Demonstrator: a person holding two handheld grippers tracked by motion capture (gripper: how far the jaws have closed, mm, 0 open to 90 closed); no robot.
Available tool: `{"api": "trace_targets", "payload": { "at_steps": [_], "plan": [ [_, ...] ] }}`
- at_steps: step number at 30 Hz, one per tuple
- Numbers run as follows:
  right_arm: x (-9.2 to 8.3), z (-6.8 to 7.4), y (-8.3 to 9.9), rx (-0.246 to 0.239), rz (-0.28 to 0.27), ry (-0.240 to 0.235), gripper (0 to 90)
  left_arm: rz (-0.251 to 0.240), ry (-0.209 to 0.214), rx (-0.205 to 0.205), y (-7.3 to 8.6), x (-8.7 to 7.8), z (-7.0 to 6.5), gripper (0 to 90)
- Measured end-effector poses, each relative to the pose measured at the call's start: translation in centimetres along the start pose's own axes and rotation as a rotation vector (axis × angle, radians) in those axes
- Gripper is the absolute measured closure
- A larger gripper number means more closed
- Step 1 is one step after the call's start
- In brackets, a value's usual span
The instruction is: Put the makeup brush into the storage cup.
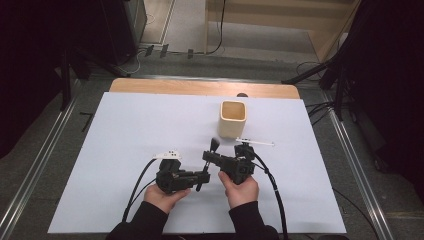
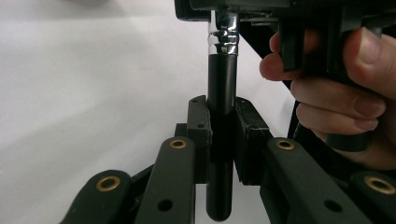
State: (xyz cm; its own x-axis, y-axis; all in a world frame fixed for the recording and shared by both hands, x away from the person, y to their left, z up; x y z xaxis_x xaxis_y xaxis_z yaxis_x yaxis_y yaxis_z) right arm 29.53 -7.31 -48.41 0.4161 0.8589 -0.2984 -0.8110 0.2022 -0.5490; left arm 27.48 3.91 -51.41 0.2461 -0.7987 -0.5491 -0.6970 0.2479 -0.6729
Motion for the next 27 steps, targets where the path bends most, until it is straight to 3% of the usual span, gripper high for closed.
{"api": "trace_targets", "payload": {
  "at_steps": [2, 5, 9, 11, 16, 25, 27],
  "plan": [
    [0.1, 0.1, 0.0, 0.008, 0.006, -0.013, 78.8, 0.007, -0.014, 0.017, 0.0, 0.0, -0.1, 79.0],
    [0.1, 0.1, 0.0, 0.013, 0.013, -0.023, 78.9, 0.017, -0.002, 0.019, -0.1, -0.1, -0.1, 75.7],
    [0.1, 0.1, 0.0, 0.013, 0.022, -0.027, 78.9, 0.039, -0.016, 0.044, -0.3, -0.4, 0.1, 63.7],
    [0.1, 0.0, -0.1, 0.010, 0.027, -0.028, 78.9, 0.052, 0.002, 0.042, -0.3, -0.5, 0.1, 54.6],
    [0.0, -0.1, -0.1, -0.016, 0.053, -0.023, 78.8, 0.079, 0.017, 0.054, -0.4, -0.9, 0.3, 41.7],
    [-0.2, -0.2, -0.1, -0.087, 0.107, -0.022, 78.8, 0.107, 0.038, 0.077, -0.3, -1.3, 0.4, 35.5],
    [-0.3, -0.2, -0.2, -0.108, 0.114, -0.014, 78.8, 0.121, 0.060, 0.078, -0.2, -1.4, 0.2, 33.7]
  ]
}}
Point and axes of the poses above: each handheld gripper's, and its own axes: x roughly forward along the jaws, y roughly out of its underside, z roughly to its left, the point moved 7 cm from there along x, roughly forward along the jaws, and after that the axes turned 10 degrees about -y, right-handed, at the moved point
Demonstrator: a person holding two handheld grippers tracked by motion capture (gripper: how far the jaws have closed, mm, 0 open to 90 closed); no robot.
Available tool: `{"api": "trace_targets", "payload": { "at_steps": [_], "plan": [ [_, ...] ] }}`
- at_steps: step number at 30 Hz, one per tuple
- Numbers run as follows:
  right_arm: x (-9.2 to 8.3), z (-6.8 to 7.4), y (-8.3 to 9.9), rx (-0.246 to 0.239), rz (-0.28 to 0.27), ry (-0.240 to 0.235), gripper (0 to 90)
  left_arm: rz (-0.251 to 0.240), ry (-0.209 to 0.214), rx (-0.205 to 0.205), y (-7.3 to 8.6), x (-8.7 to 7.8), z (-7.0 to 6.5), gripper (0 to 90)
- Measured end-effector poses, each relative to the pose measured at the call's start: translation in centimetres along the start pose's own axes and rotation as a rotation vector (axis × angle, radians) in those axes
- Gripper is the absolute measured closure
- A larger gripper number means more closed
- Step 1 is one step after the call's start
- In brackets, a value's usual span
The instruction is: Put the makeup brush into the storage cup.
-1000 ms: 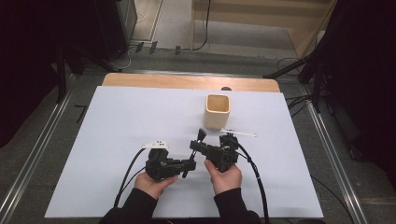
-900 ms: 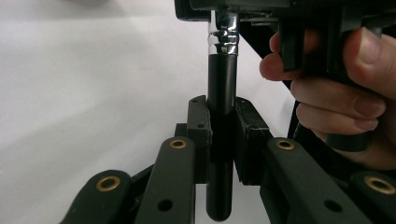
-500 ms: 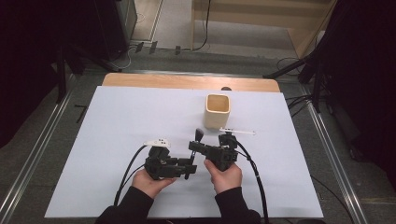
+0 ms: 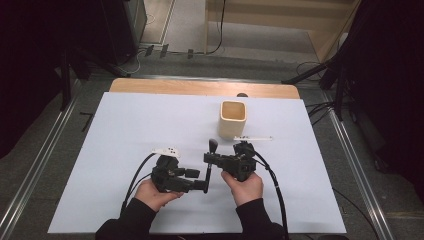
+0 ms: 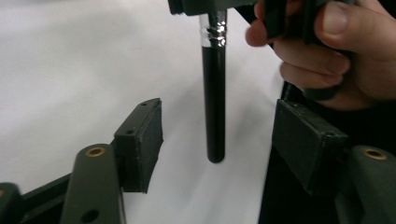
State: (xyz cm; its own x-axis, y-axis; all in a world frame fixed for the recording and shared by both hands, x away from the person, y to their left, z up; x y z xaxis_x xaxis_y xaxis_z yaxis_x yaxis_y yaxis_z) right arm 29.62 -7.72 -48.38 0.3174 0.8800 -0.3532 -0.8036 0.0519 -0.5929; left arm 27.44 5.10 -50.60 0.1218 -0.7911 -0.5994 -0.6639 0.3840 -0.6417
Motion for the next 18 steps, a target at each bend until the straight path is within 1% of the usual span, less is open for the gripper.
{"api": "trace_targets", "payload": {
  "at_steps": [3, 5, 8, 10, 11, 13, 14, 15, 17, 18],
  "plan": [
    [-0.2, 0.0, 0.1, -0.028, 0.018, 0.001, 78.8, 0.021, 0.000, 0.016, 0.2, -0.1, -0.1, 31.3],
    [-0.3, -0.1, 0.1, -0.042, 0.027, 0.004, 78.8, 0.029, -0.005, 0.019, 0.2, -0.2, -0.1, 31.0],
    [-0.4, -0.1, 0.1, -0.062, 0.041, 0.006, 78.8, 0.043, -0.021, 0.045, 0.2, -0.5, 0.0, 30.4],
    [-0.6, -0.2, 0.0, -0.083, 0.052, 0.014, 78.8, 0.050, -0.027, 0.052, 0.2, -0.6, 0.1, 29.9],
    [-0.6, -0.3, 0.0, -0.085, 0.054, 0.015, 78.8, 0.057, -0.037, 0.059, 0.2, -0.7, 0.1, 29.5],
    [-0.8, -0.4, 0.0, -0.090, 0.059, 0.017, 78.8, 0.075, -0.045, 0.076, 0.3, -1.0, 0.1, 29.2],
    [-0.8, -0.4, -0.1, -0.094, 0.062, 0.020, 78.8, 0.075, -0.057, 0.084, 0.2, -1.1, 0.2, 29.2],
    [-0.8, -0.5, -0.1, -0.098, 0.064, 0.022, 78.8, 0.070, -0.063, 0.084, 0.2, -1.2, 0.2, 29.1],
    [-0.8, -0.5, -0.1, -0.112, 0.072, 0.021, 78.8, 0.077, -0.062, 0.085, 0.2, -1.4, 0.2, 28.9],
    [-0.8, -0.6, -0.1, -0.117, 0.077, 0.022, 78.8, 0.084, -0.063, 0.093, 0.3, -1.4, 0.3, 28.9]
  ]
}}
Point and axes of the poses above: each handheld gripper's, and its own axes: x roughly forward along the jaws, y roughly out of its underside, z roughly to its left, the point moved 7 cm from there along x, roughly forward along the jaws, and after that the axes turned 10 degrees about -y, right-handed, at the moved point
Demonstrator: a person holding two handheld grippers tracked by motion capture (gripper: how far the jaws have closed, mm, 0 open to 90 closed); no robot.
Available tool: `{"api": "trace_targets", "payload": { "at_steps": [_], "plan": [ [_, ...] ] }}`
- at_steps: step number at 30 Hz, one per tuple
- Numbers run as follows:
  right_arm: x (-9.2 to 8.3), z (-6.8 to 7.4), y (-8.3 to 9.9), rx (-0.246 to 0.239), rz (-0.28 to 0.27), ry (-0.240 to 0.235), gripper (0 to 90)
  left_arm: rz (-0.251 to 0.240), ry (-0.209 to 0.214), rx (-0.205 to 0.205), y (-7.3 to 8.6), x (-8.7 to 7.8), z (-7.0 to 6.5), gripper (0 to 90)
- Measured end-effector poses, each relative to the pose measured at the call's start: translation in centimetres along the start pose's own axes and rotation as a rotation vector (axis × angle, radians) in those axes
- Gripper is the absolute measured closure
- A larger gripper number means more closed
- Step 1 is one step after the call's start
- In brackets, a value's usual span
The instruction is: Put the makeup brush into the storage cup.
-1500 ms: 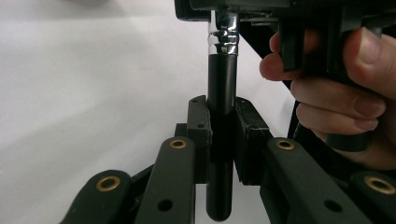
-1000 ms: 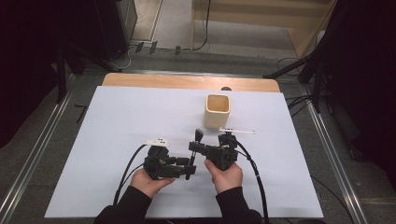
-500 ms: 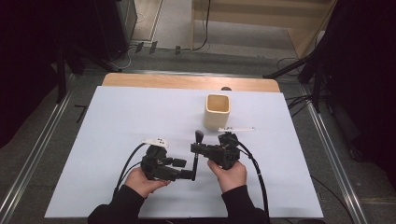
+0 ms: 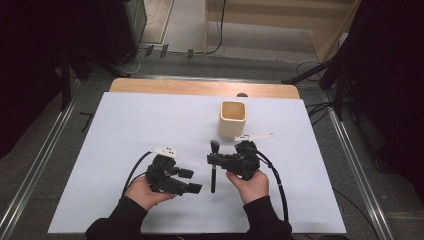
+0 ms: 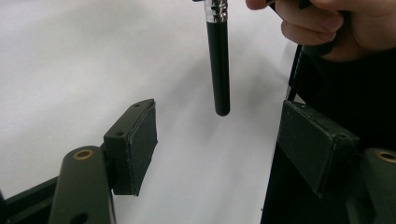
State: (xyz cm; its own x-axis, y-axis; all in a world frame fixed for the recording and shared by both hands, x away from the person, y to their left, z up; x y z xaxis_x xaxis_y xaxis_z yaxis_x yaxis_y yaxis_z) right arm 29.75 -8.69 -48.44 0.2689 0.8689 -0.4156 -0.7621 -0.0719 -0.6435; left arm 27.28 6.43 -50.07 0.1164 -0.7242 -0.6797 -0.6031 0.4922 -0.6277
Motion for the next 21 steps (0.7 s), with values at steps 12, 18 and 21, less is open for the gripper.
{"api": "trace_targets", "payload": {
  "at_steps": [12, 18, 21],
  "plan": [
    [0.2, -0.2, 0.0, -0.045, 0.053, -0.012, 78.8, 0.046, -0.040, 0.036, 0.7, -0.6, 0.8, 28.1],
    [0.4, -0.6, 0.3, -0.076, 0.083, -0.009, 78.7, 0.055, -0.047, 0.038, 0.7, -1.2, 1.5, 28.0],
    [0.3, -0.6, 0.3, -0.095, 0.088, -0.007, 78.7, 0.059, -0.062, 0.049, 0.8, -1.4, 1.9, 28.0]
  ]
}}
Point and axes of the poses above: each handheld gripper's, and its own axes: x roughly forward along the jaws, y roughly out of its underside, z roughly to its left, the point moved 7 cm from there along x, roughly forward along the jaws, and after that the axes turned 10 degrees about -y, right-handed, at the moved point
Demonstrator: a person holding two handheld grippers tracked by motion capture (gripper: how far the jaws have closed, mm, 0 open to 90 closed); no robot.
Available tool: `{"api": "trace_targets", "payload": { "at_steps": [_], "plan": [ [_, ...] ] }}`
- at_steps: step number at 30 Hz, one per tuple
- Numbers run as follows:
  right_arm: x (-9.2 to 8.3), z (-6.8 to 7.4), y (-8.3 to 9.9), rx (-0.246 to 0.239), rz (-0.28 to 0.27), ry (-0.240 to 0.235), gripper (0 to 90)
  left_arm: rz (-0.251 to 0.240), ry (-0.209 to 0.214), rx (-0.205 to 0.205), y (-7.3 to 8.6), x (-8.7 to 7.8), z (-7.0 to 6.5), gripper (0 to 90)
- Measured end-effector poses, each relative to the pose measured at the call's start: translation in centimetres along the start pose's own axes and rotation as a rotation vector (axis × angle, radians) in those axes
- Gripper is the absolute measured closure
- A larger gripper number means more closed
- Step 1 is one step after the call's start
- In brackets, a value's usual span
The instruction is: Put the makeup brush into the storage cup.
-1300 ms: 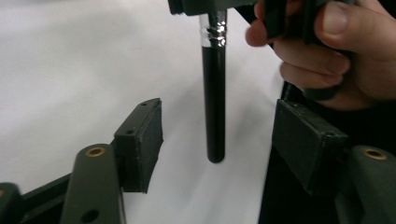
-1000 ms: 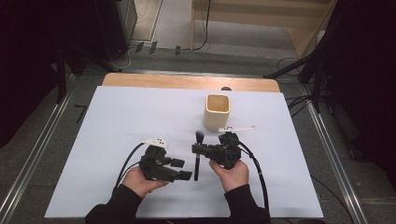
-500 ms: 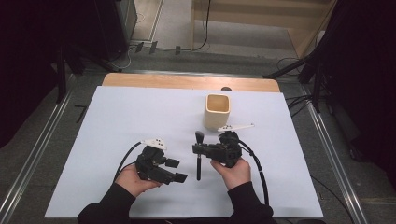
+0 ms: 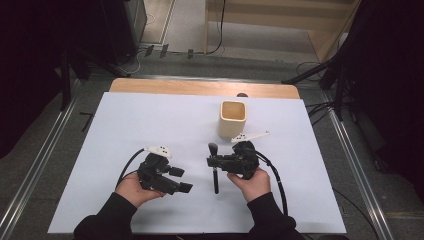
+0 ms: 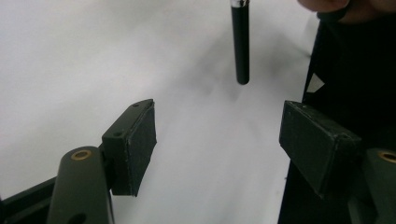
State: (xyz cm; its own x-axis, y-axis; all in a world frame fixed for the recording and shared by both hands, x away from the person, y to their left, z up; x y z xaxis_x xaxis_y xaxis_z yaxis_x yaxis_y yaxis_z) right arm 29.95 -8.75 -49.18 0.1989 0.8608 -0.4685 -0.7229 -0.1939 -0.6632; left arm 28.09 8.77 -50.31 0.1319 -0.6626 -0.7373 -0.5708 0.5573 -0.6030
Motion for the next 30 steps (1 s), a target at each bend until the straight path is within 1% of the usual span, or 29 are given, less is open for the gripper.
{"api": "trace_targets", "payload": {
  "at_steps": [1, 6, 9, 11, 13, 15, 17, 18, 19, 20, 21, 23, 24, 25, 28, 30],
  "plan": [
    [-0.1, 0.0, 0.0, -0.004, 0.001, 0.003, 78.8, 0.005, -0.010, 0.003, 0.1, -0.1, 0.1, 28.0],
    [-0.6, 0.0, -0.1, -0.011, -0.008, 0.007, 78.8, 0.030, -0.051, 0.048, 0.5, -0.3, 0.6, 28.0],
    [-0.9, -0.1, -0.1, -0.019, -0.014, 0.014, 78.7, 0.029, -0.075, 0.069, 0.7, -0.6, 0.9, 28.1],
    [-1.1, -0.1, -0.1, -0.020, -0.015, 0.013, 78.7, 0.023, -0.089, 0.074, 0.8, -0.8, 1.1, 28.1],
    [-1.2, -0.1, -0.1, -0.028, -0.019, 0.017, 78.7, 0.023, -0.110, 0.092, 0.9, -1.0, 1.3, 28.0],
    [-1.3, -0.2, -0.1, -0.035, -0.018, 0.023, 78.7, 0.025, -0.118, 0.112, 1.1, -1.2, 1.4, 28.0],
    [-1.4, -0.1, -0.2, -0.036, -0.020, 0.022, 78.8, 0.012, -0.109, 0.125, 1.3, -1.4, 1.5, 28.0],
    [-1.4, -0.1, -0.2, -0.041, -0.024, 0.021, 78.7, 0.009, -0.113, 0.131, 1.3, -1.5, 1.5, 28.0],
    [-1.5, -0.1, -0.3, -0.042, -0.025, 0.016, 78.7, 0.007, -0.117, 0.130, 1.4, -1.6, 1.5, 28.0],
    [-1.5, -0.1, -0.3, -0.043, -0.026, 0.018, 78.7, 0.011, -0.124, 0.134, 1.4, -1.7, 1.7, 28.0],
    [-1.5, -0.1, -0.3, -0.048, -0.023, 0.026, 78.8, 0.015, -0.133, 0.130, 1.5, -1.8, 1.8, 28.0],
    [-1.7, 0.0, -0.3, -0.047, -0.022, 0.027, 78.7, 0.025, -0.153, 0.127, 1.8, -1.9, 2.1, 28.0],
    [-1.7, -0.1, -0.3, -0.049, -0.026, 0.029, 78.7, 0.032, -0.166, 0.130, 1.9, -2.0, 2.3, 28.0],
    [-1.8, -0.1, -0.3, -0.049, -0.026, 0.030, 78.7, 0.033, -0.168, 0.130, 2.0, -2.1, 2.3, 28.0],
    [-1.9, -0.1, -0.3, -0.049, -0.026, 0.031, 78.7, 0.039, -0.203, 0.146, 2.2, -2.4, 2.7, 27.7],
    [-1.9, -0.1, -0.3, -0.048, -0.027, 0.029, 78.7, 0.043, -0.213, 0.149, 2.3, -2.7, 2.9, 27.5]
  ]
}}
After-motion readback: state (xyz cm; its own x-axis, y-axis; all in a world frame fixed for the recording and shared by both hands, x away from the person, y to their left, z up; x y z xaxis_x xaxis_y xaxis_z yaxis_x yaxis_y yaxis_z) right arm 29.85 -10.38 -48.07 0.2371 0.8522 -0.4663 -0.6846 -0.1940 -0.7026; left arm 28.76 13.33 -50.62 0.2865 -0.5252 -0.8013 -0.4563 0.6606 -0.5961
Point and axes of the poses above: each handheld gripper's, and its own axes: x roughly forward along the jaws, y roughly out of its underside, z roughly to its left, the point moved 7 cm from there along x, roughly forward along the jaws, and after that the axes turned 10 degrees about -y, right-handed, at the moved point
